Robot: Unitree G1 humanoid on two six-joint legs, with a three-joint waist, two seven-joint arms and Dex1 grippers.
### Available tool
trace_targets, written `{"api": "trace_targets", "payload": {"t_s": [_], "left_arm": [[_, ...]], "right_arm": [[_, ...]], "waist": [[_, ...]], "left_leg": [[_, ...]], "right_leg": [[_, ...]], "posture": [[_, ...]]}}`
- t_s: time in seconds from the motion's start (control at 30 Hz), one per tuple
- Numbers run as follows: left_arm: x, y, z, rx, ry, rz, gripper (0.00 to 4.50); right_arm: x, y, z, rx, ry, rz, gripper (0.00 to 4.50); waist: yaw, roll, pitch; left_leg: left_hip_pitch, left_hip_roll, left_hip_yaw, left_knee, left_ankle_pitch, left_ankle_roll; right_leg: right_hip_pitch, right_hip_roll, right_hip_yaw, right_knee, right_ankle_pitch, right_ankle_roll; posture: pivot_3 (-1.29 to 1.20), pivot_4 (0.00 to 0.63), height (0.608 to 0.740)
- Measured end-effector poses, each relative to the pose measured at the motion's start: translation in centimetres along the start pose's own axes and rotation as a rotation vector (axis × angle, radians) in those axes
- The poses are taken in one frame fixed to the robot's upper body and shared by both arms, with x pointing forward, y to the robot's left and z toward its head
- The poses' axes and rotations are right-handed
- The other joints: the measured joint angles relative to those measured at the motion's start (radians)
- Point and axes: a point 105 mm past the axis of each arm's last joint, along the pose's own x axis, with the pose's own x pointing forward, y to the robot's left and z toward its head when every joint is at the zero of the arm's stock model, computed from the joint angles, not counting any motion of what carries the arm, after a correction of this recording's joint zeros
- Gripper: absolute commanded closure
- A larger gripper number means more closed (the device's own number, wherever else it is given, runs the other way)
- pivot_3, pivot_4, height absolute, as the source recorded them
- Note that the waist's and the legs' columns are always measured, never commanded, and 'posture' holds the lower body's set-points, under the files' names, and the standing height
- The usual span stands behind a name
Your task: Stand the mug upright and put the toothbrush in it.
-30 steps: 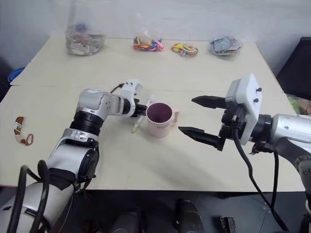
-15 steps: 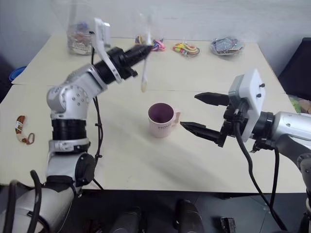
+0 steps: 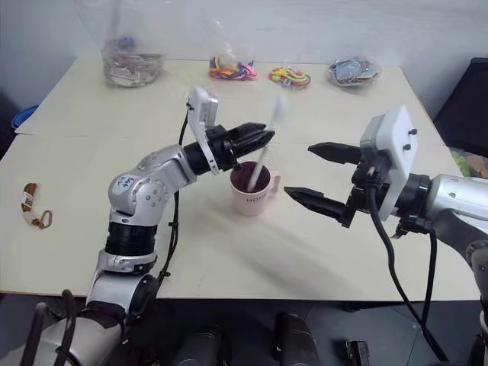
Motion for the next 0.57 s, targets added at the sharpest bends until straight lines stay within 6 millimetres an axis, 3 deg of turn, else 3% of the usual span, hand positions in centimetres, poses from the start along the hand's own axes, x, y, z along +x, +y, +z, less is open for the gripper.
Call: {"api": "trace_targets", "payload": {"t_s": [0.1, 0.23, 0.4, 0.47, 0.57], "left_arm": [[-1.7, 0.6, 0.6, 0.047, 0.022, 0.029, 0.84], [-5.7, 1.5, 2.6, 0.149, 0.095, 0.026, 0.84], [-14.8, 2.3, 6.1, 0.391, 0.388, -0.016, 0.84], [-18.2, 2.5, 6.0, 0.441, 0.551, -0.026, 0.84], [-20.1, 2.4, 5.4, 0.468, 0.659, -0.077, 0.84]], "right_arm": [[-0.1, -0.3, -0.2, 0.013, 0.000, -0.004, 0.00], [-0.4, -0.5, -0.9, 0.050, 0.010, 0.012, 0.00], [-2.4, -1.2, -3.2, 0.144, 0.103, 0.054, 0.00], [-3.2, -1.5, -4.0, 0.163, 0.147, 0.077, 0.00], [-3.7, -1.9, -4.4, 0.162, 0.151, 0.093, 0.00]], "waist": [[-0.001, 0.000, 0.000], [-0.005, 0.000, 0.000], [-0.006, 0.001, 0.000], [-0.004, 0.001, 0.000], [0.010, 0.001, 0.000]], "left_leg": [[0.000, 0.000, 0.000, 0.000, 0.000, 0.000], [0.001, 0.002, 0.000, -0.001, 0.000, 0.000], [0.002, 0.001, 0.003, -0.004, 0.000, 0.000], [0.003, 0.001, 0.004, -0.004, 0.000, 0.000], [0.001, 0.001, 0.002, -0.001, 0.000, 0.001]], "right_leg": [[0.000, 0.000, 0.000, 0.000, 0.000, 0.000], [0.000, 0.002, 0.001, 0.000, 0.000, -0.001], [0.000, 0.002, 0.001, -0.003, -0.001, -0.001], [0.000, 0.003, 0.001, -0.004, -0.001, -0.002], [0.000, 0.002, 0.001, -0.003, -0.001, -0.001]], "posture": [[0.00, 0.150, 0.740], [0.00, 0.150, 0.740], [0.00, 0.150, 0.740], [0.00, 0.150, 0.740], [0.00, 0.150, 0.740]]}}
